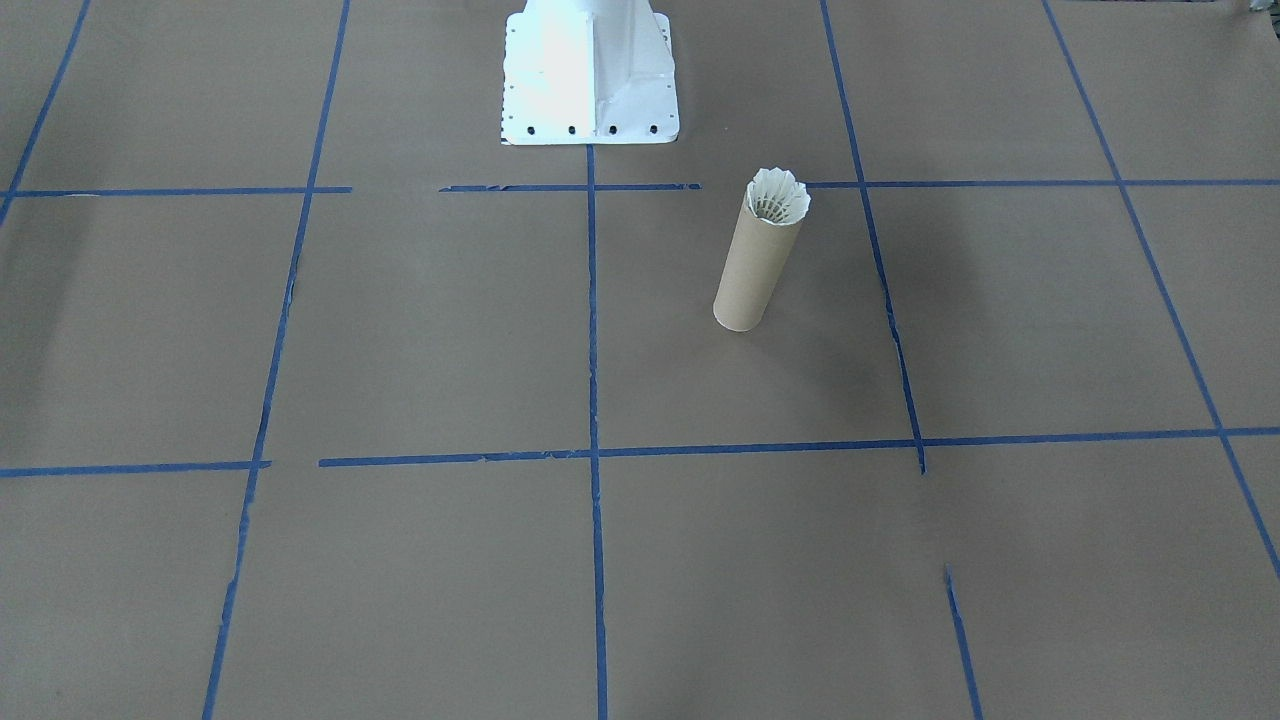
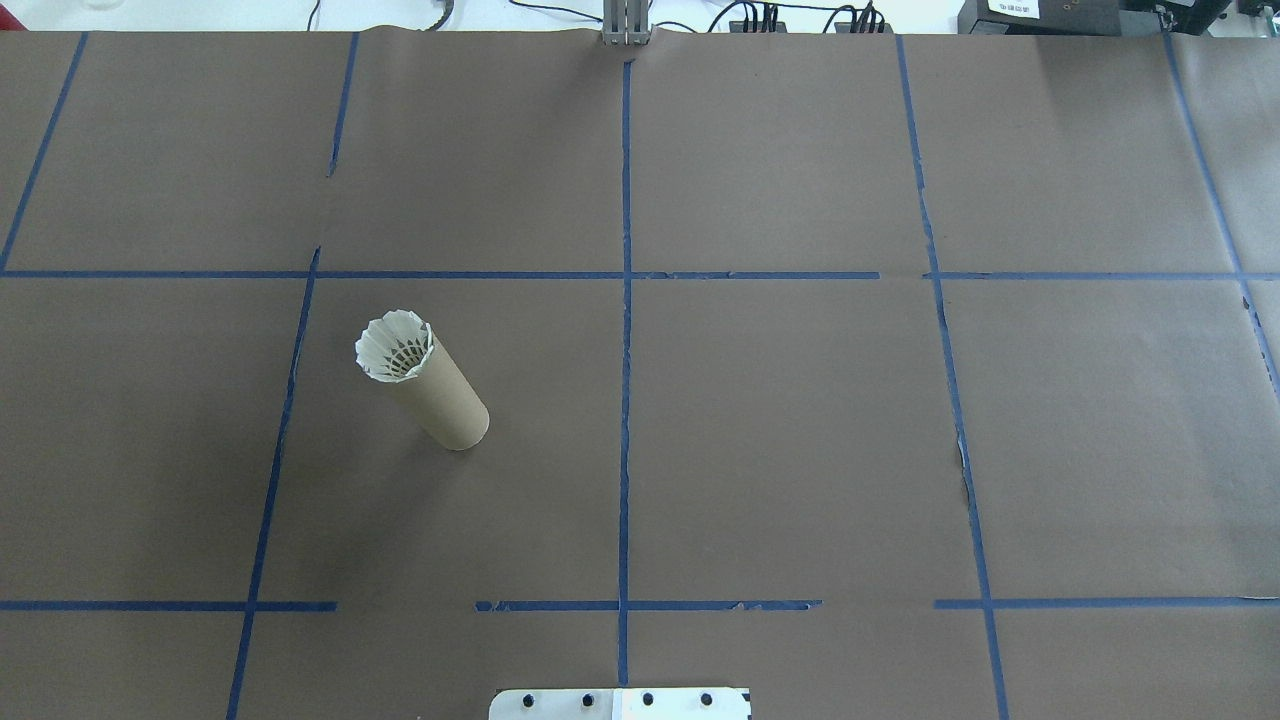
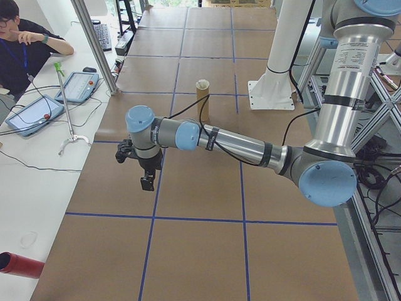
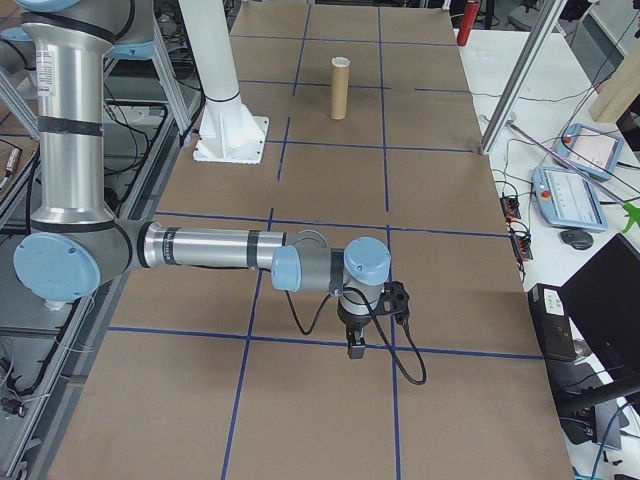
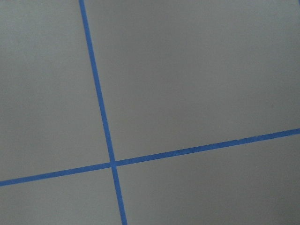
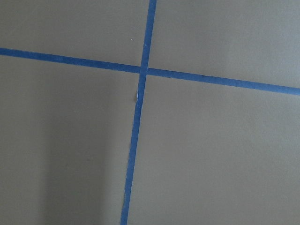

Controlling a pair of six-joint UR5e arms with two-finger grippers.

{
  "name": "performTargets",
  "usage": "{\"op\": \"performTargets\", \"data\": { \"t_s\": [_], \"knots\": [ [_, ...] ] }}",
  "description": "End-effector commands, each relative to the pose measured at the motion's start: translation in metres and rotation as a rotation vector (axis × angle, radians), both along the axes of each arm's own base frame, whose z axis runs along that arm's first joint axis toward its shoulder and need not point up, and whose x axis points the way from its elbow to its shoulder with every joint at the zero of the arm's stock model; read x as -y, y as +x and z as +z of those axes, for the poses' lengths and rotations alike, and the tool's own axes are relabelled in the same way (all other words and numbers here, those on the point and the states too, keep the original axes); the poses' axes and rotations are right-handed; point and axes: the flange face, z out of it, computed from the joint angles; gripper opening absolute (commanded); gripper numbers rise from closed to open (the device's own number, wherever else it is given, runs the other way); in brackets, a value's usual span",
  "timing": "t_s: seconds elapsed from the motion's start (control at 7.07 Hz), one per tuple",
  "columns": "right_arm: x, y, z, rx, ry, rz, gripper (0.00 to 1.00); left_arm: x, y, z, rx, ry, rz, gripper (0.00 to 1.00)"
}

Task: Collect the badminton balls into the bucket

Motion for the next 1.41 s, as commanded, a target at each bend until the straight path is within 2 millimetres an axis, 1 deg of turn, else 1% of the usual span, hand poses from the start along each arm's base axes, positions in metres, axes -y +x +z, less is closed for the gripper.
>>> {"op": "performTargets", "data": {
  "t_s": [0.0, 0.14, 0.28, 0.57, 0.71, 0.85, 0.99, 1.27],
  "knots": [
    [0.0, 0.0, 0.0, 0.0, 0.0, 0.0, 1.0, -0.053, -0.003, 0.061, -0.039, 0.042, 0.089, 1.0],
    [0.0, 0.0, 0.0, 0.0, 0.0, 0.0, 1.0, -0.072, -0.006, 0.076, -0.087, 0.005, 0.078, 1.0],
    [0.0, 0.0, 0.0, 0.0, 0.0, 0.0, 1.0, -0.075, -0.006, 0.081, -0.102, -0.014, 0.076, 1.0],
    [0.0, 0.0, 0.0, 0.0, 0.0, 0.0, 1.0, -0.076, -0.008, 0.081, -0.102, -0.013, 0.073, 1.0],
    [0.0, 0.0, 0.0, 0.0, 0.0, 0.0, 1.0, -0.076, -0.02, 0.082, -0.089, -0.015, 0.049, 1.0],
    [0.0, 0.0, 0.0, 0.0, 0.0, 0.0, 1.0, -0.076, -0.028, 0.088, -0.02, -0.018, 0.036, 1.0],
    [0.0, 0.0, 0.0, 0.0, 0.0, 0.0, 1.0, -0.074, -0.046, 0.084, -0.004, -0.021, -0.015, 1.0],
    [0.0, 0.0, 0.0, 0.0, 0.001, -0.001, 1.0, -0.077, -0.049, 0.086, -0.001, -0.026, -0.021, 1.0]
  ]
}}
